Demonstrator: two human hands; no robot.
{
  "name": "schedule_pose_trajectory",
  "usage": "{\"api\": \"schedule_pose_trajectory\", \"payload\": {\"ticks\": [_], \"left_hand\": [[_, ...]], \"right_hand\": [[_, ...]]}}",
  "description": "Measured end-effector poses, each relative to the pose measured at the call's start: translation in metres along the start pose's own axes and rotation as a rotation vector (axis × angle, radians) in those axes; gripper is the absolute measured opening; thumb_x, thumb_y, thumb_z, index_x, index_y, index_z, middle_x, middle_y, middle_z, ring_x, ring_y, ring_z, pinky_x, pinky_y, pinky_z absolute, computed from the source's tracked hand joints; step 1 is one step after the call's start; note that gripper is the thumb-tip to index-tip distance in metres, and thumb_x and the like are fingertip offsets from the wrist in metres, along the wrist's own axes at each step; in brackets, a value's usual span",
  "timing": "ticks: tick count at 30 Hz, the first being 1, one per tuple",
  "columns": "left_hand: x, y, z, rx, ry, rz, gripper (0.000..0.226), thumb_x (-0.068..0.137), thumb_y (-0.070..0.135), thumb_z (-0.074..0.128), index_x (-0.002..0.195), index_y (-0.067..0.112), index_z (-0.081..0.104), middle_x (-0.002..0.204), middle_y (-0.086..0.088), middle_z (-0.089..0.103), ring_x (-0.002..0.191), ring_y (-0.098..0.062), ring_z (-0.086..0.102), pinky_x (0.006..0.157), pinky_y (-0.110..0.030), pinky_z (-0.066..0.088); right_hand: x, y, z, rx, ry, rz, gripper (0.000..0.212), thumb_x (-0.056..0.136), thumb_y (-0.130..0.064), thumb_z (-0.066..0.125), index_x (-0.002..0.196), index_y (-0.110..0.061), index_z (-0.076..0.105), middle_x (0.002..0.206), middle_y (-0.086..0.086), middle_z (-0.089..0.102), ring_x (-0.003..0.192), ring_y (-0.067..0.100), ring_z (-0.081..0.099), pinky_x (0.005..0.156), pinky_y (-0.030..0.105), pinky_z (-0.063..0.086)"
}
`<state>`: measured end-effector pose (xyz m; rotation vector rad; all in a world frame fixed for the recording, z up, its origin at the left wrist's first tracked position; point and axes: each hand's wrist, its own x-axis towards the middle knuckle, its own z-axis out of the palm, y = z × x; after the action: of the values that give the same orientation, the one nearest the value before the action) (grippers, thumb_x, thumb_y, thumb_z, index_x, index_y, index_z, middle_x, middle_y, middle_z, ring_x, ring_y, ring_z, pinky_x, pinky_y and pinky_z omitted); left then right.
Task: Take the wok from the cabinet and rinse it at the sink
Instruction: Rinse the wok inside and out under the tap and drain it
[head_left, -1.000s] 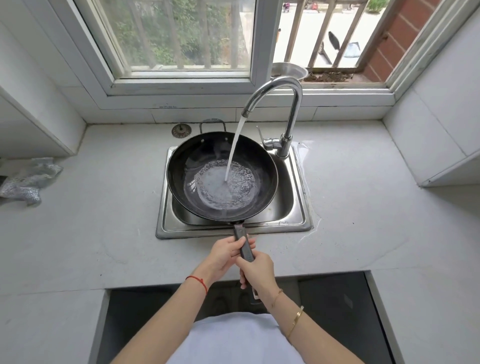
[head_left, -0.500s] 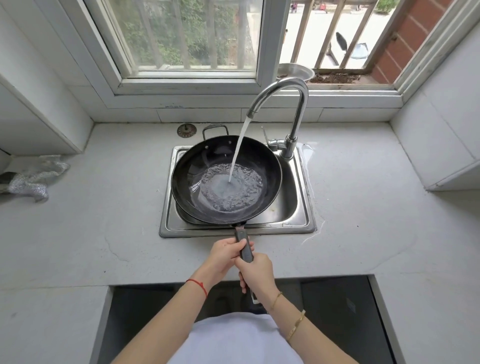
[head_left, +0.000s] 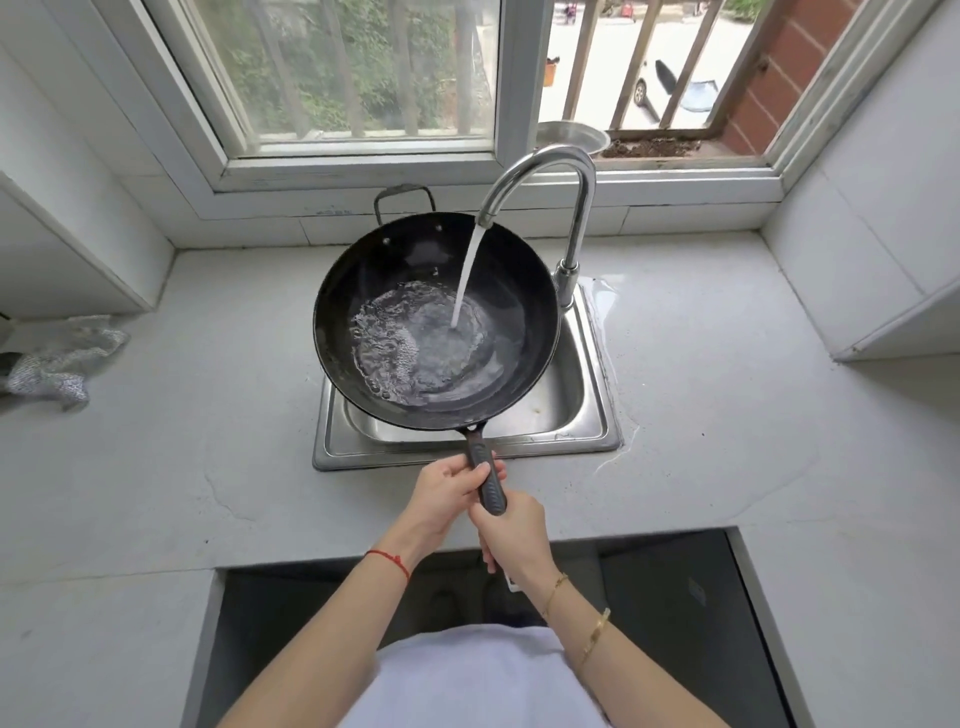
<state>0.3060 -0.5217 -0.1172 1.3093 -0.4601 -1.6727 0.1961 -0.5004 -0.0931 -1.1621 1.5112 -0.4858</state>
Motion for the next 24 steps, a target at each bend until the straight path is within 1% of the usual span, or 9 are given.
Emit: {"api": "schedule_pose_trajectory", "payload": {"ticks": [3, 6, 9, 11, 15, 18, 20, 24], "left_hand": [[-0.003, 0.002, 0.002, 0.084, 0.094, 0.065, 0.014, 0.09, -0.006, 0.059, 0.102, -0.007, 0.067, 0.082, -0.006, 0.075, 0.078, -0.016, 0.072, 0.073, -0.025, 0.06], [-0.005, 0.005, 0.002, 0.154, 0.169, 0.095, 0.012, 0.088, -0.004, 0.063, 0.097, -0.009, 0.07, 0.076, -0.005, 0.075, 0.068, -0.011, 0.071, 0.065, -0.018, 0.056], [-0.008, 0.007, 0.0, 0.185, 0.191, 0.1, 0.011, 0.088, 0.001, 0.065, 0.092, -0.004, 0.074, 0.079, -0.011, 0.074, 0.071, -0.016, 0.069, 0.068, -0.019, 0.055], [-0.009, 0.008, -0.003, 0.167, 0.181, 0.073, 0.012, 0.088, 0.004, 0.065, 0.091, -0.003, 0.074, 0.083, -0.015, 0.074, 0.074, -0.02, 0.068, 0.071, -0.022, 0.054], [-0.012, 0.006, -0.004, 0.035, 0.133, -0.013, 0.012, 0.09, 0.002, 0.062, 0.093, -0.002, 0.072, 0.087, -0.012, 0.075, 0.079, -0.02, 0.071, 0.07, -0.021, 0.057], [-0.012, 0.001, -0.004, -0.069, 0.109, -0.063, 0.017, 0.092, 0.0, 0.059, 0.104, -0.006, 0.069, 0.099, -0.015, 0.073, 0.091, -0.023, 0.069, 0.076, -0.026, 0.058], [-0.012, -0.001, -0.003, -0.115, 0.066, -0.085, 0.02, 0.093, 0.0, 0.057, 0.109, -0.007, 0.066, 0.104, -0.014, 0.073, 0.097, -0.023, 0.068, 0.081, -0.029, 0.056], [-0.012, -0.004, -0.001, -0.175, -0.004, -0.094, 0.02, 0.095, -0.001, 0.052, 0.108, 0.0, 0.067, 0.106, -0.009, 0.073, 0.102, -0.021, 0.067, 0.09, -0.03, 0.052]], "right_hand": [[0.001, -0.001, 0.001, 0.091, -0.06, 0.013, 0.033, 0.096, -0.024, 0.059, 0.065, -0.01, 0.055, 0.046, 0.005, 0.054, 0.033, 0.016, 0.049, 0.036, 0.024, 0.042], [0.0, -0.006, 0.002, 0.156, -0.106, 0.031, 0.032, 0.095, -0.021, 0.059, 0.067, -0.007, 0.055, 0.049, 0.007, 0.054, 0.034, 0.017, 0.048, 0.035, 0.024, 0.042], [-0.001, -0.012, 0.0, 0.168, -0.136, 0.044, 0.031, 0.095, -0.019, 0.059, 0.066, -0.007, 0.055, 0.048, 0.005, 0.053, 0.034, 0.016, 0.048, 0.035, 0.024, 0.042], [-0.003, -0.014, 0.001, 0.14, -0.139, 0.045, 0.03, 0.095, -0.018, 0.059, 0.067, -0.008, 0.056, 0.047, 0.003, 0.054, 0.035, 0.015, 0.049, 0.036, 0.023, 0.043], [-0.005, -0.014, 0.003, 0.028, -0.117, 0.03, 0.023, 0.093, -0.016, 0.057, 0.071, -0.009, 0.058, 0.051, 0.006, 0.056, 0.035, 0.014, 0.05, 0.037, 0.024, 0.045], [-0.007, -0.01, 0.004, -0.058, -0.076, 0.003, 0.02, 0.094, -0.017, 0.056, 0.074, -0.013, 0.057, 0.054, 0.006, 0.056, 0.034, 0.011, 0.051, 0.036, 0.023, 0.044], [-0.008, -0.006, 0.004, -0.114, -0.045, -0.033, 0.019, 0.095, -0.019, 0.056, 0.076, -0.017, 0.057, 0.057, 0.006, 0.057, 0.037, 0.012, 0.053, 0.037, 0.022, 0.046], [-0.006, 0.001, -0.001, -0.181, 0.0, -0.106, 0.024, 0.094, -0.022, 0.056, 0.07, -0.022, 0.056, 0.057, 0.006, 0.059, 0.041, 0.017, 0.056, 0.037, 0.025, 0.047]]}}
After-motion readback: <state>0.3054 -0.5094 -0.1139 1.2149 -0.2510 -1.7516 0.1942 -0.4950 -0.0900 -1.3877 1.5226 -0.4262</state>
